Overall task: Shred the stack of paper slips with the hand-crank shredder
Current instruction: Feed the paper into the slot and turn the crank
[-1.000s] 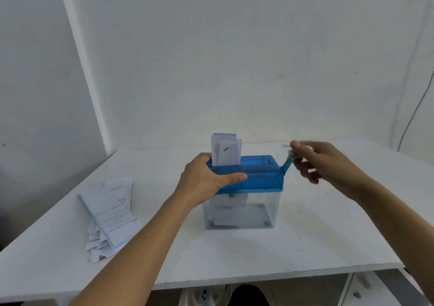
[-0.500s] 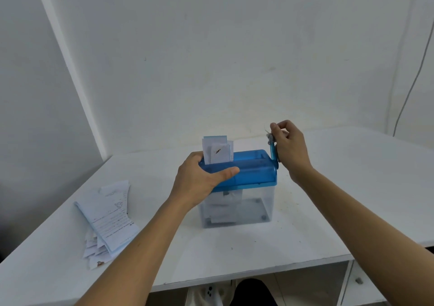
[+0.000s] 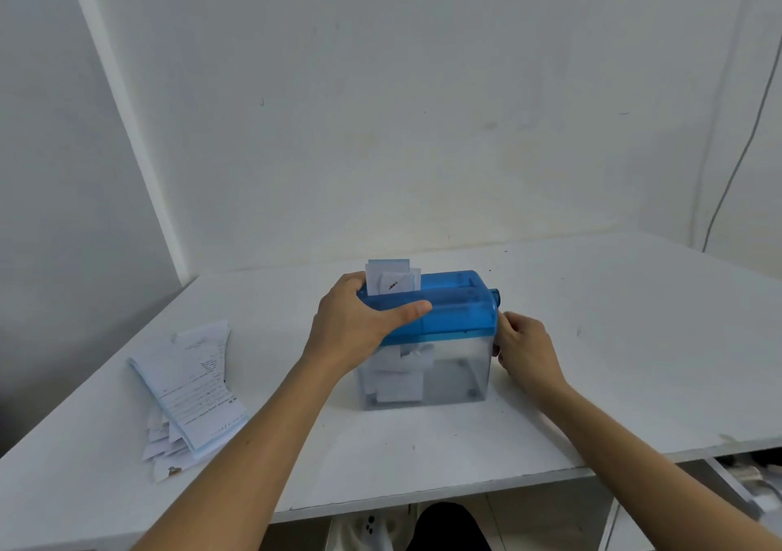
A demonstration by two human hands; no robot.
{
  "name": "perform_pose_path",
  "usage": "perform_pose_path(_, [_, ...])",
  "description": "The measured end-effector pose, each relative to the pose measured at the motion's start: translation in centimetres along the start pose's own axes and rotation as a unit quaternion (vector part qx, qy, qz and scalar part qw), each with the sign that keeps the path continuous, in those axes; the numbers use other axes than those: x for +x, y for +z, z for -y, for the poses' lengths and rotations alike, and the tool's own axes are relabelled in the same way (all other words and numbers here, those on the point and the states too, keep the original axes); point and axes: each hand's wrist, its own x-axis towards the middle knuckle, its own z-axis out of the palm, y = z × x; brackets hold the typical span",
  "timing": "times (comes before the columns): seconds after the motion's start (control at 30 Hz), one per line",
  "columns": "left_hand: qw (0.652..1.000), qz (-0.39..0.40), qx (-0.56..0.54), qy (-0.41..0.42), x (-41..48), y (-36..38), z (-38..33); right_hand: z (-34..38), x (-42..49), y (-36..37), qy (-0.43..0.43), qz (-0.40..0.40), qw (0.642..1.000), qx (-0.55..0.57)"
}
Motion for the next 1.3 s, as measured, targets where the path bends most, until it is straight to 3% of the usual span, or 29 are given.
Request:
perform_pose_path(0.13, [0.999,-0.007,0.046,-0.009,0.2,-0.1,0.3,0.9,-2.1,-2.1,0.005,0.061,0.998,-0.029])
perform_pose_path(0.27, [0.995,-0.006,0.096,-0.011,-0.1,-0.2,-0.5,1.9,-4.6,-4.4,-0.036,0.059,0.997,-0.045])
perform_pose_path(0.5, [0.996,0.022,0.09,-0.011,0.0,-0.8,-0.7,6.1,-5.4,-8.0,-0.138,0.156,0.975,0.081])
perform_pose_path(0.63, [0.997,0.032,0.07,0.003,0.1,-0.9,-0.4,7.1,-3.3,-7.5,-0.168,0.108,0.972,0.124])
perform_pose_path(0.9, [0.998,0.022,0.061,0.015,0.0,-0.6,0.0,8.3,0.2,-5.2,-0.212,-0.033,0.972,0.099])
perform_pose_path(1.1, [0.998,0.02,0.052,0.019,-0.2,-0.5,0.0,8.7,3.1,-3.3,-0.167,-0.079,0.977,0.103])
perform_pose_path(1.3, [0.999,0.013,0.043,0.022,0.0,-0.4,0.4,7.5,5.5,-1.6,-0.127,-0.096,0.987,-0.007])
